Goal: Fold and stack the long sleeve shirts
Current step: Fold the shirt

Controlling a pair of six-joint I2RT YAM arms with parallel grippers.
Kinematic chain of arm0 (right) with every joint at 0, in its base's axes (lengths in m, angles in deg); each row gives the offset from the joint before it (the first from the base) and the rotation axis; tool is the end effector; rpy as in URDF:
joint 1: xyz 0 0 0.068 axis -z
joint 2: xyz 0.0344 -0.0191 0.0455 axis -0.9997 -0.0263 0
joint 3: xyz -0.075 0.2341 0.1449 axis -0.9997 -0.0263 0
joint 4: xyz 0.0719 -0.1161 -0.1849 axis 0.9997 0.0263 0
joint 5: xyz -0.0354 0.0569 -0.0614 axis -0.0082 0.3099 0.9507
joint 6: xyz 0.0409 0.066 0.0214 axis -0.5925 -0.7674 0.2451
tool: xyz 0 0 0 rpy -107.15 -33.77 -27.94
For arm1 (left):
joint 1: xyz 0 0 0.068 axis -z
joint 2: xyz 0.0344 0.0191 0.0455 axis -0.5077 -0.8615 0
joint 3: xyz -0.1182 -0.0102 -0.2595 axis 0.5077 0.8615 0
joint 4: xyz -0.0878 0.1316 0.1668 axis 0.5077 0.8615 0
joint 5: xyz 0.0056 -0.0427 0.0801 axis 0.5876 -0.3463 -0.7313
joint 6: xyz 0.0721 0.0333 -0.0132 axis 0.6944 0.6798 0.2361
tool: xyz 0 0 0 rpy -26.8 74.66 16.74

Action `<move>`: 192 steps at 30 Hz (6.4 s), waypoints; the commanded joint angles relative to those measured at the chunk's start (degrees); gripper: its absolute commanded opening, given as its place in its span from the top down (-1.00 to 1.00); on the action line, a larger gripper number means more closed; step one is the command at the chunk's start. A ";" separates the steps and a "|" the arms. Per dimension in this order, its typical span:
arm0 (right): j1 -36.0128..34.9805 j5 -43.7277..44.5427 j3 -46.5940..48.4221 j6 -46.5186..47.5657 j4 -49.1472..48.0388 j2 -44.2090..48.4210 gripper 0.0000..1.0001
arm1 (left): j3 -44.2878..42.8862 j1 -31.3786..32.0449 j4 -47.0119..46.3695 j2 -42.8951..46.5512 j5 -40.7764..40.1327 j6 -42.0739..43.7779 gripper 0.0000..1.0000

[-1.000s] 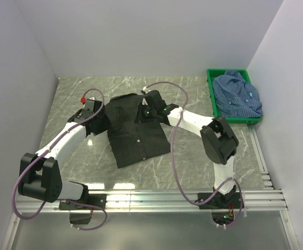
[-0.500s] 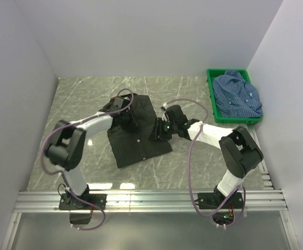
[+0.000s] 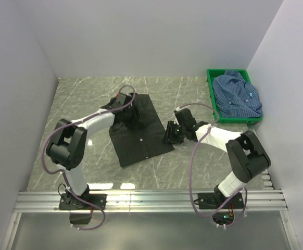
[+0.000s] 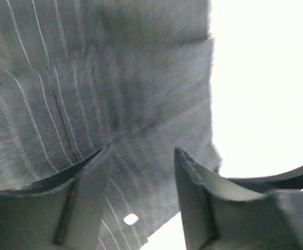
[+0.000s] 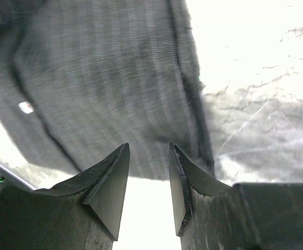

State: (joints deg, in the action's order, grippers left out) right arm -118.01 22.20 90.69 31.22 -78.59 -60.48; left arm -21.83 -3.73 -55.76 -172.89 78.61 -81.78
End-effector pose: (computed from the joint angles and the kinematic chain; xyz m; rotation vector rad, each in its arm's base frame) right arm 0.2601 0.1687 0.1769 0.0082 2.6357 0.7732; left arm 0.3312 -0.1792 0.1930 -0.4062 2.5893 -0.7029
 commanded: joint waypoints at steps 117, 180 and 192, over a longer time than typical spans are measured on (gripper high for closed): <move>8.41 -22.75 -4.51 2.31 -10.90 -13.45 0.03 | 27.92 -5.50 0.75 13.92 0.01 -7.47 0.59; 18.27 -11.15 28.01 -0.16 -6.43 -20.31 -0.13 | -7.92 -14.92 -0.33 1.69 -1.72 -4.22 -0.10; 14.93 -12.63 6.04 0.64 -2.37 -4.83 -0.22 | -5.02 4.93 11.74 12.43 -16.06 3.34 -0.25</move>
State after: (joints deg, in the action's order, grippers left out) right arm -102.03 9.83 100.13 31.31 -82.06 -69.01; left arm -27.71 -4.60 -48.94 -160.51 68.04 -82.11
